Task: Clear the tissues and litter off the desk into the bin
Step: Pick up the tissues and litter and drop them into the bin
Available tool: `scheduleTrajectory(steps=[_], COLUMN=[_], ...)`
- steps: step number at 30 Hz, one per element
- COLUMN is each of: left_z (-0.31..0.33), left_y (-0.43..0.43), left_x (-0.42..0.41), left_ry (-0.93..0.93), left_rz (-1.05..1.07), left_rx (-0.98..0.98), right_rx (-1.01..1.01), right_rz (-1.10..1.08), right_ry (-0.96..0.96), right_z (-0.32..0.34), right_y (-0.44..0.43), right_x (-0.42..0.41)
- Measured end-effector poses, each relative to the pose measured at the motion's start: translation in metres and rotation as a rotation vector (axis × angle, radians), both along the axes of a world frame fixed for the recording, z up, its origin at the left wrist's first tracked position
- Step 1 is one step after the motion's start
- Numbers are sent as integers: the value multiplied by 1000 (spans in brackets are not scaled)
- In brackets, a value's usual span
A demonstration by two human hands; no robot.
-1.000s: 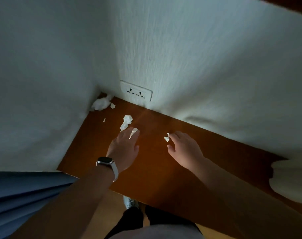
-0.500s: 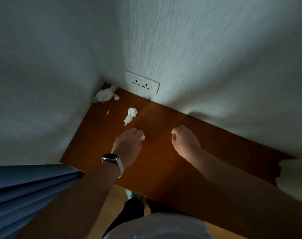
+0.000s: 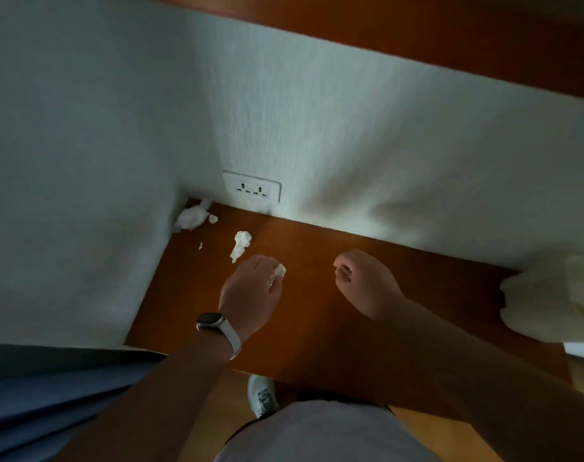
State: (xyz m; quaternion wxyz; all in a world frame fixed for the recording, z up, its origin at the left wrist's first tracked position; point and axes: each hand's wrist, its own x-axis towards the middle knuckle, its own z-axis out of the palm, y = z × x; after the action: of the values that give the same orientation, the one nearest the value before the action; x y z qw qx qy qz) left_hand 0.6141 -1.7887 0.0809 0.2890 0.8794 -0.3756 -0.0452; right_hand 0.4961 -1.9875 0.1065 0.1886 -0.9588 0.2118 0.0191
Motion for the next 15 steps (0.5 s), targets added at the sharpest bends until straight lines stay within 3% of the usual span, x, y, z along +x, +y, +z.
scheduleTrajectory(steps=[15], left_z=[69], left_y=[-145], left_x=[-104], left_ry=[-127], left_rz=[-311], left_rx=[-40], right_rx=[-7], right_rz=[-249], right_ry=[-166], right_z=[63], right_y=[-93], right_x=[-143])
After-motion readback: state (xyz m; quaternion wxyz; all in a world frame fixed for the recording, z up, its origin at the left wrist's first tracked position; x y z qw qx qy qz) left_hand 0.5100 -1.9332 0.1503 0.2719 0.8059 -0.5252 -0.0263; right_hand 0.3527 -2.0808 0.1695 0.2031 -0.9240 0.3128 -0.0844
